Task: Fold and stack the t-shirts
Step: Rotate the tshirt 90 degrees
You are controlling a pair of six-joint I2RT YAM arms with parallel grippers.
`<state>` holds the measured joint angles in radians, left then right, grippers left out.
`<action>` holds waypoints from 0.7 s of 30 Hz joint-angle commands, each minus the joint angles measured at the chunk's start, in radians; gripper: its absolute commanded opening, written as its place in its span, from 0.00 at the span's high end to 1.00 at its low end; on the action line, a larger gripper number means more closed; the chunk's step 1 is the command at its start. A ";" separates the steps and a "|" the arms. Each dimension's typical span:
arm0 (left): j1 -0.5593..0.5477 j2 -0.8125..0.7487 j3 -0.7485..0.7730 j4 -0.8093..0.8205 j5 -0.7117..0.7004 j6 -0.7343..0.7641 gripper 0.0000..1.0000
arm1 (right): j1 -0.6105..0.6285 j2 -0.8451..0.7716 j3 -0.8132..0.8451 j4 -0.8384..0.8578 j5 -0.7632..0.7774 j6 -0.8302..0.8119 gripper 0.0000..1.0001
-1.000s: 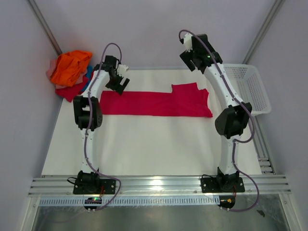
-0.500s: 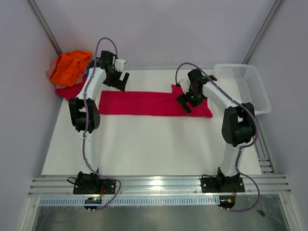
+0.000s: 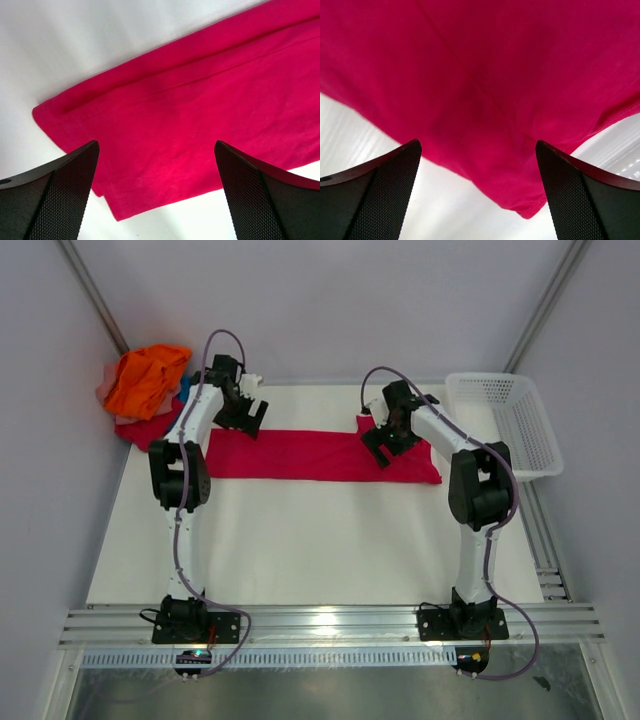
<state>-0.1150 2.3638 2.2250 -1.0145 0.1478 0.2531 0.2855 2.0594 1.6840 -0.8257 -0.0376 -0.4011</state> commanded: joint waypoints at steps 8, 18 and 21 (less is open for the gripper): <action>0.005 -0.003 -0.048 0.019 -0.171 0.043 0.01 | -0.005 0.090 0.069 0.132 0.281 0.064 0.01; 0.002 0.023 -0.054 0.027 -0.251 0.092 0.01 | -0.003 0.131 0.069 0.166 0.343 0.111 0.01; -0.002 0.038 -0.053 0.027 -0.269 0.100 0.01 | -0.003 0.139 0.068 0.160 0.350 0.114 0.01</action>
<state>-0.1154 2.3829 2.1685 -1.0042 -0.0811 0.3271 0.2855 2.1799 1.7199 -0.6930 0.2775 -0.3161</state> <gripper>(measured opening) 0.991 0.993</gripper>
